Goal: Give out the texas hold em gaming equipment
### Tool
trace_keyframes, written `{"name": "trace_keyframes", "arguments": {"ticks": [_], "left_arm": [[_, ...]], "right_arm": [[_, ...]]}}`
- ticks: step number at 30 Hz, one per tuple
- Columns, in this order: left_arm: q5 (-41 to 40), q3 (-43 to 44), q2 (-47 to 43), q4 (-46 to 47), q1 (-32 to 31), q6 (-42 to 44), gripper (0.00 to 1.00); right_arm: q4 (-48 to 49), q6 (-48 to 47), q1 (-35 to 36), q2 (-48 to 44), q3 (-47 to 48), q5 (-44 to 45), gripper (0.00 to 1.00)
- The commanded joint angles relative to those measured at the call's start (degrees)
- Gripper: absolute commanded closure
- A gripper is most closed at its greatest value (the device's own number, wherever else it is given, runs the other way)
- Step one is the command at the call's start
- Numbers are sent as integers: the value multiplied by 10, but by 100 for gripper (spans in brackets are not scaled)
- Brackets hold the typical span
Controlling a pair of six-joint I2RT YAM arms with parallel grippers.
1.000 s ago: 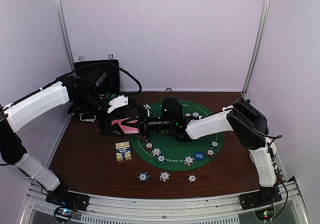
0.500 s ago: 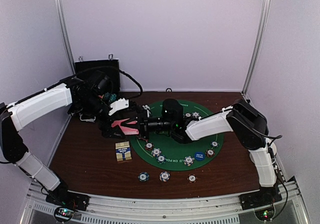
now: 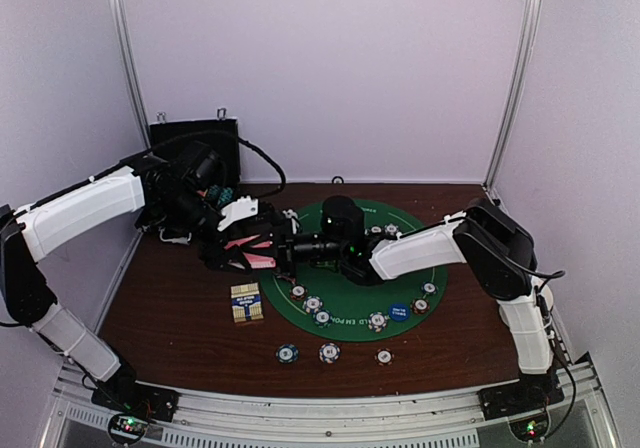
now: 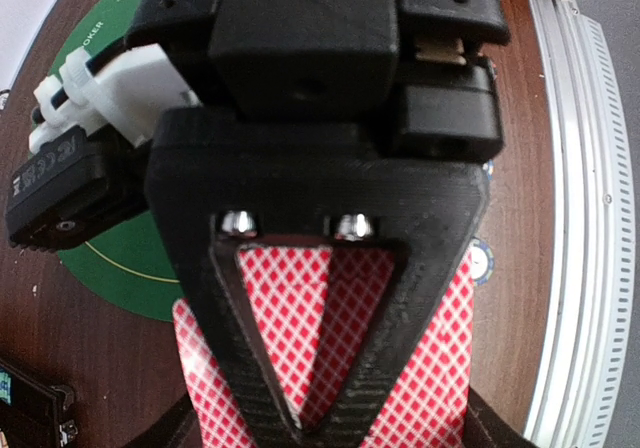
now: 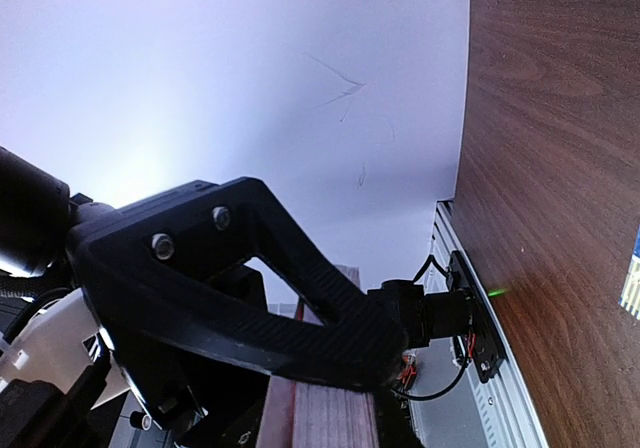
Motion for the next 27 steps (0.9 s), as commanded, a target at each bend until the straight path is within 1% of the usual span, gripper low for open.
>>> {"name": "trace_keyframes", "arguments": {"ticks": [1,3,6,8,10,11,12,17,24,27], "left_arm": [[13,8,-1,2,3,15,37],[12,8,-4,0,3,17,44],[18,5,-7,-5,3,20,50],[21,1,-10,-6,3,24,56],[22,-2,-10,-6,3,26,72],[20,-2,-10,-7,3,26,78],[18,-2,-10,-6,3,27,82],[8,-3,-7,-6,3,29,89],[-7,-5,-6,-6,3,28,90],[-6,-9,-6,-6,3,25,93]], "right_arm": [[12,-9,2,-4,12,-5,97],[-11,-21,-1,-9,6,-3,88],[-47,-51,-6,-22,-3,3,77],[-70,-67,-8,-31,-4,8,64],[-104,-89,-9,-39,-2,10,54],[-118,-99,-9,-42,0,10,50],[-123,-104,-9,-45,2,10,48],[-142,-112,-9,-50,11,7,44],[-177,-131,-8,-49,24,9,42],[-168,-125,-7,-47,26,10,45]]}}
